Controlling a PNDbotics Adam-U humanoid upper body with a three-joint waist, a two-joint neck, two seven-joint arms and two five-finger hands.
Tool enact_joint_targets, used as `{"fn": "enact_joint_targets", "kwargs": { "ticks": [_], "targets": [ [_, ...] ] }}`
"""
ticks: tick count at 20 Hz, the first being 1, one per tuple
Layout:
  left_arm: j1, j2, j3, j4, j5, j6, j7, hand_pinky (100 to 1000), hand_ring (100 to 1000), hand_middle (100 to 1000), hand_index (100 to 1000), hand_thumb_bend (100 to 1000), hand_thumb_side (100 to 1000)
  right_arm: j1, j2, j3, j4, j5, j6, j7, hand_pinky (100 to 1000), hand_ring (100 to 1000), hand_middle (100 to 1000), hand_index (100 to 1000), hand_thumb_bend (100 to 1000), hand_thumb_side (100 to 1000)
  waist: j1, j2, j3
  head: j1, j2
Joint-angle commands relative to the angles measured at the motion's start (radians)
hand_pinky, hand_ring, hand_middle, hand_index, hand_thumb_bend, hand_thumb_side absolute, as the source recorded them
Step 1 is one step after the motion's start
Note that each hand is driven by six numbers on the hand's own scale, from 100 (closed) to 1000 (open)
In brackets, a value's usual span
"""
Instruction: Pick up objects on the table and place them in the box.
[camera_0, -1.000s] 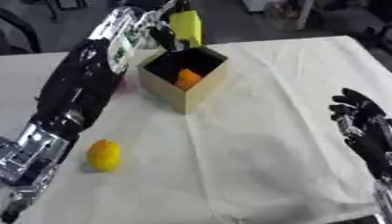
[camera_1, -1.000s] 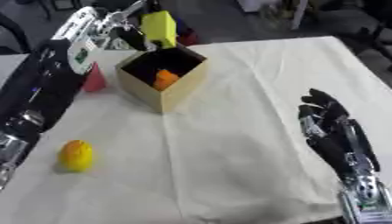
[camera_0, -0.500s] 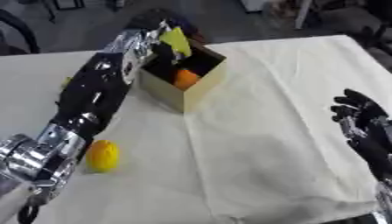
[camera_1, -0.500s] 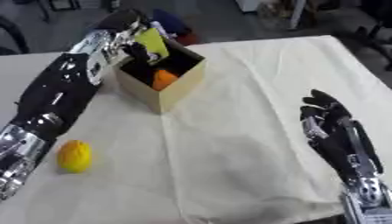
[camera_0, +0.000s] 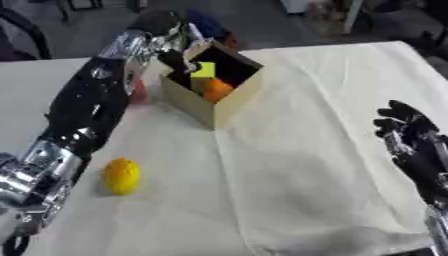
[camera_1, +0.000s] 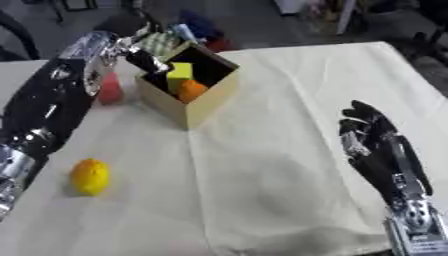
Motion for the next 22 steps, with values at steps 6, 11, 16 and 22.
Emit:
{"fn": "enact_joint_targets", "kwargs": {
  "ticks": [6,11,16,22],
  "targets": [
    [0.167,0.242,-0.212,-0.236,0.138,-0.138,-0.117,767,724,749,854,540,365,-0.013,-0.033,-0.022,-0.008,0.010,0.000,-0.018,783,798,787,902,100,478,0.003,0.000,0.029,-0.039,0.000],
    [0.305,0.347,-0.288,-0.374,0.223,-0.223,-0.201,767,730,752,855,535,379,-0.013,-0.036,-0.027,-0.008,0.014,0.000,-0.022,783,798,787,902,100,477,0.004,0.000,0.042,-0.048,0.000],
    [0.448,0.430,-0.249,-0.517,0.311,-0.311,-0.225,774,741,764,863,495,313,-0.011,-0.036,-0.026,-0.007,0.016,0.000,-0.020,783,797,787,902,100,477,0.004,-0.004,0.041,-0.044,0.000],
    [0.556,0.522,-0.113,-0.673,0.408,-0.346,-0.245,795,761,781,866,462,100,-0.008,-0.035,-0.024,-0.006,0.015,-0.001,-0.017,784,797,787,902,100,477,0.005,-0.009,0.036,-0.040,0.000]
  ]
}}
